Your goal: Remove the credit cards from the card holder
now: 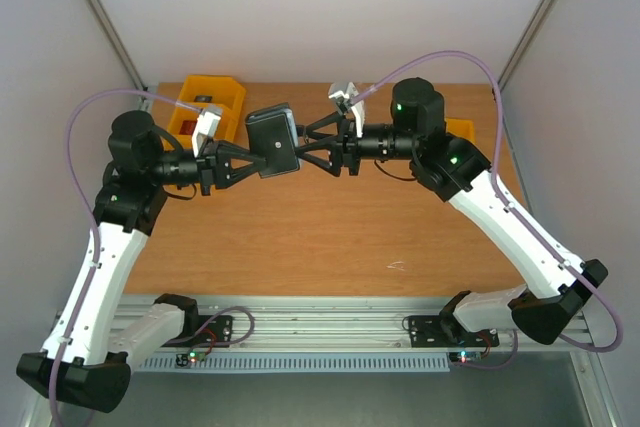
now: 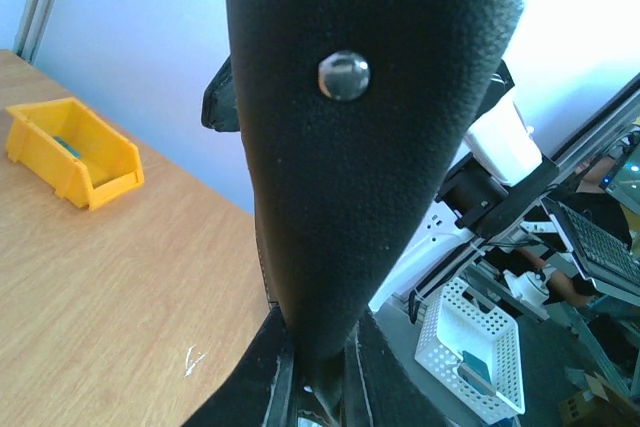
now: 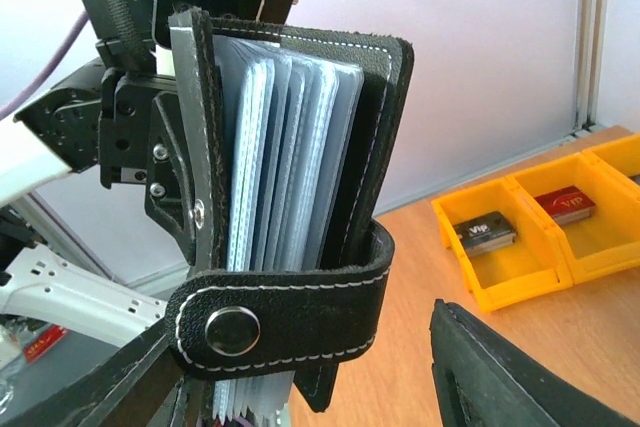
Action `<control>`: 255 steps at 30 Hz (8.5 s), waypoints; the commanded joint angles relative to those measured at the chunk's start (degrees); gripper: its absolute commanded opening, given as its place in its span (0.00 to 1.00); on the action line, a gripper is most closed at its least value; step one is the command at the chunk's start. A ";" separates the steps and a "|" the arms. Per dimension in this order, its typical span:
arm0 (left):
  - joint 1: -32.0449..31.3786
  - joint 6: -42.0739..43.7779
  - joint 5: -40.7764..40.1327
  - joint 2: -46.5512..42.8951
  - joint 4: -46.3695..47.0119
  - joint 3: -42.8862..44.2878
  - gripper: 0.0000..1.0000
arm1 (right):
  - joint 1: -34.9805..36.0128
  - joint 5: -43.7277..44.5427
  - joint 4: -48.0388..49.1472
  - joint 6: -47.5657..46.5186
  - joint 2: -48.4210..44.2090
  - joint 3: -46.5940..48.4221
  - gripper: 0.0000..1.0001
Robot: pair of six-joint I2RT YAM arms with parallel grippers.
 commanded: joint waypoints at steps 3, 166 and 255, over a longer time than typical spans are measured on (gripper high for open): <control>-0.01 -0.27 4.44 -1.93 4.98 -0.55 0.00 | -0.75 -2.08 -2.99 -1.87 0.03 3.58 0.58; 1.85 -8.92 1.22 -6.08 18.67 -8.48 0.14 | 3.22 -17.19 -12.86 4.06 11.05 17.19 0.01; 1.71 -7.48 -3.00 -6.64 12.05 -12.59 0.00 | -9.80 -5.26 -31.88 -4.80 6.21 20.03 0.01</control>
